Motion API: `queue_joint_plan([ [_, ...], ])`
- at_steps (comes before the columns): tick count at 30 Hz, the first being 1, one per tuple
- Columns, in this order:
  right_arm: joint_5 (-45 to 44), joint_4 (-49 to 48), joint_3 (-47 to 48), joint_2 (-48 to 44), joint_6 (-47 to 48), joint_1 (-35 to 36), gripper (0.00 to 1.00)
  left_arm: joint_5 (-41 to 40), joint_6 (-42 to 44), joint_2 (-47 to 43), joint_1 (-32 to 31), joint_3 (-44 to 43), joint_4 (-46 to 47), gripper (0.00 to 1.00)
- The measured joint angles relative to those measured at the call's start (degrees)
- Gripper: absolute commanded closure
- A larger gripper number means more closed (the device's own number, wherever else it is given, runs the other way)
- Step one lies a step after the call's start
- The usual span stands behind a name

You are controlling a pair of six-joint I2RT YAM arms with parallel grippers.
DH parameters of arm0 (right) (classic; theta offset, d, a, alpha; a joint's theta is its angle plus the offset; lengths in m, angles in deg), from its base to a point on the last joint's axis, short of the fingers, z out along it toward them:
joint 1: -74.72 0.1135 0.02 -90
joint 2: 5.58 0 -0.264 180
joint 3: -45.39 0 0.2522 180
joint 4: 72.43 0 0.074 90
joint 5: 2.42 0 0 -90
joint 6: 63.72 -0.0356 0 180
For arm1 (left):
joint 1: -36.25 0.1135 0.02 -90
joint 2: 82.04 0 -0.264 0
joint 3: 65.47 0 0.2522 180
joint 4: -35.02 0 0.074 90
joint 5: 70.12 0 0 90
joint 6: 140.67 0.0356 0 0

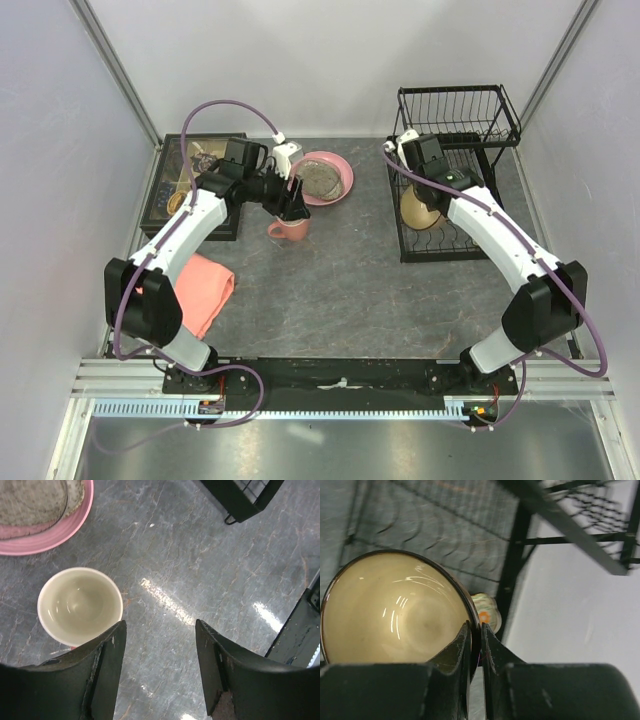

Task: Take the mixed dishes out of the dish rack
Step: Pick up the bowl from the dish rack.

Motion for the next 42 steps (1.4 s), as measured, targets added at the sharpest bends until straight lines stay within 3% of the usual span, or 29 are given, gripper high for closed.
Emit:
queue_joint_plan([
  [9, 15.1, 6.3, 0.9, 0.0, -5.6, 1.2, 1.0, -4.5, -0.6, 1.1, -7.6, -10.7, -1.1, 0.36],
  [19, 29.2, 7.4, 2.6, -0.1, -8.0, 1.8, 1.0, -12.1, -0.6, 10.5, -17.0, -18.3, -3.6, 0.36],
  [37, 40.5, 4.9, 1.5, -5.4, -13.4, 1.7, 1.0, -18.4, -5.1, 13.2, -19.7, -20.2, -4.2, 0.36],
  [42, 42.8, 3.3, -0.4, -5.7, -15.0, 1.8, 1.0, -19.3, -6.2, 13.5, -20.0, -20.2, -3.7, 0.44],
])
